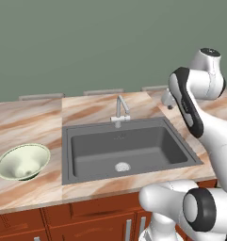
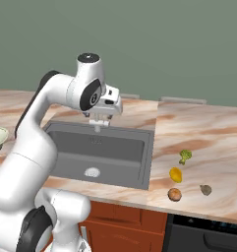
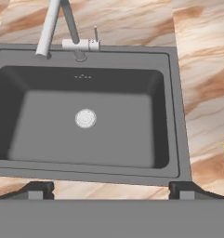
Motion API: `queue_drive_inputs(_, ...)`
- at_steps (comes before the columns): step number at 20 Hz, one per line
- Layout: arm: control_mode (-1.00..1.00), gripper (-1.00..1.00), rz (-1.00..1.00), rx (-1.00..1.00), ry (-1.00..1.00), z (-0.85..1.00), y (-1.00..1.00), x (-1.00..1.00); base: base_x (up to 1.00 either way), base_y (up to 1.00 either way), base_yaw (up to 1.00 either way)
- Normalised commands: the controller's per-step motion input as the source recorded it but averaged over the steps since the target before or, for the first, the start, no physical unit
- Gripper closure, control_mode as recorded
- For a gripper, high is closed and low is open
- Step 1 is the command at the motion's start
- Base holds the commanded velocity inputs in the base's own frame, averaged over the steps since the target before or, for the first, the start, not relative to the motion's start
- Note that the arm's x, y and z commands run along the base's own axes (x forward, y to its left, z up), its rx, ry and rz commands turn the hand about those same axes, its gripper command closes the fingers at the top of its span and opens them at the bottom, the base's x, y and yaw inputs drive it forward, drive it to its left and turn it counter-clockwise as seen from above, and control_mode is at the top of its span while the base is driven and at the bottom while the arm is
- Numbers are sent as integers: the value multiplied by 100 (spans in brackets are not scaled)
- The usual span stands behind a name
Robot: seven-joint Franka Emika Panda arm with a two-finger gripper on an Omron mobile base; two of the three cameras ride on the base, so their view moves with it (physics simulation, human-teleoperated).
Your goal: There is a mixed pile of frozen fruits and vegetables on the counter. Locate all the frozen vegetables and place the items in a bowl on the counter. Take all the frozen fruits and defrost them in a running sink.
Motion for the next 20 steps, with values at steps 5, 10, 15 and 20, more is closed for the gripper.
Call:
queue_drive_inputs(5,-100,-100,-1,-10,0,-27,-76,30,0,0,0)
queue_drive_inputs(10,-100,-100,-9,-10,1,-40,-76,26,0,0,0)
queue_drive_inputs(15,-100,-100,-7,-2,9,-13,-49,8,0,0,0)
queue_drive_inputs(20,-100,-100,-2,0,15,-9,-60,21,0,0,0)
